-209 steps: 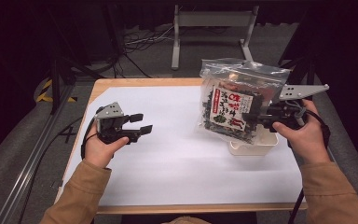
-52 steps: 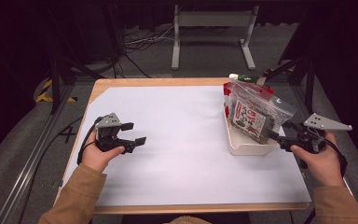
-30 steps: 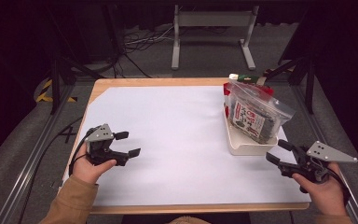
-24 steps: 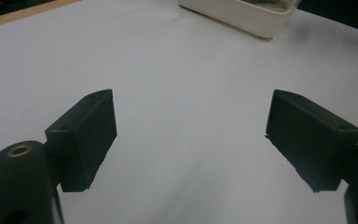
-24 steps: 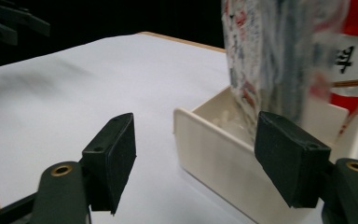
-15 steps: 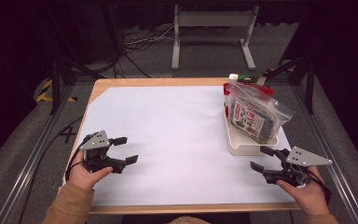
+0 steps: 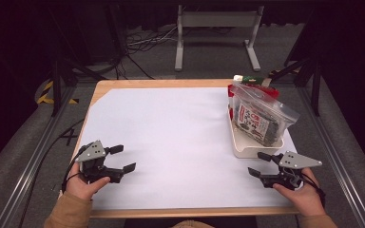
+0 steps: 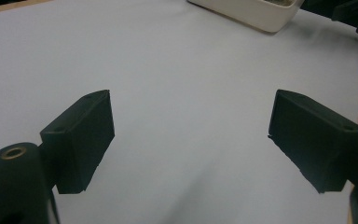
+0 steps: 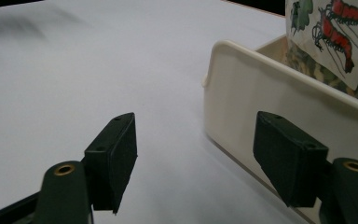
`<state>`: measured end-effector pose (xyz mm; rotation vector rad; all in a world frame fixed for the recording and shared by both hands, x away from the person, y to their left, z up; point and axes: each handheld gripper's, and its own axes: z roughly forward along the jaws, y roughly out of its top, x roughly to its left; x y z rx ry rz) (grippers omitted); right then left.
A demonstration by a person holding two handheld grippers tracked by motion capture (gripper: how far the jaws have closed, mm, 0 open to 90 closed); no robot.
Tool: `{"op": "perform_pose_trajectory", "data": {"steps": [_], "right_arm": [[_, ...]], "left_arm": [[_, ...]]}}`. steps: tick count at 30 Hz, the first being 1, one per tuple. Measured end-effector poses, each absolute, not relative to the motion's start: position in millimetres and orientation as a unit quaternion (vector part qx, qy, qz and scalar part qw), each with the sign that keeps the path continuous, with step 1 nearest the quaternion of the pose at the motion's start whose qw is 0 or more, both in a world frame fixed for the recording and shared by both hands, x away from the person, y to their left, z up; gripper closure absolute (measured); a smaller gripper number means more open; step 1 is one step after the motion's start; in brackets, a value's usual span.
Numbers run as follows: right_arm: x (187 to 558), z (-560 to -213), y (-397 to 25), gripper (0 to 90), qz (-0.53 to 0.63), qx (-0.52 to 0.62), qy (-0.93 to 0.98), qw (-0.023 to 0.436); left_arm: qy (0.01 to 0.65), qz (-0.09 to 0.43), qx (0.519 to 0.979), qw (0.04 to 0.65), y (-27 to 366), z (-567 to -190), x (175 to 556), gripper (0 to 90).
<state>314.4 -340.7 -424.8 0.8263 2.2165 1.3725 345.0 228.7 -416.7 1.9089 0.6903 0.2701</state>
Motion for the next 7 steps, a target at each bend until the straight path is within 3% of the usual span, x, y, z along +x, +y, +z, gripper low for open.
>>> {"op": "perform_pose_trajectory", "data": {"steps": [7], "right_arm": [[314.8,-423.3,-342.4,30.1,0.491,0.294,0.793,0.207]], "left_arm": [[0.300,0.118,0.809,0.492,227.7,-419.0,346.6,14.4]]}}
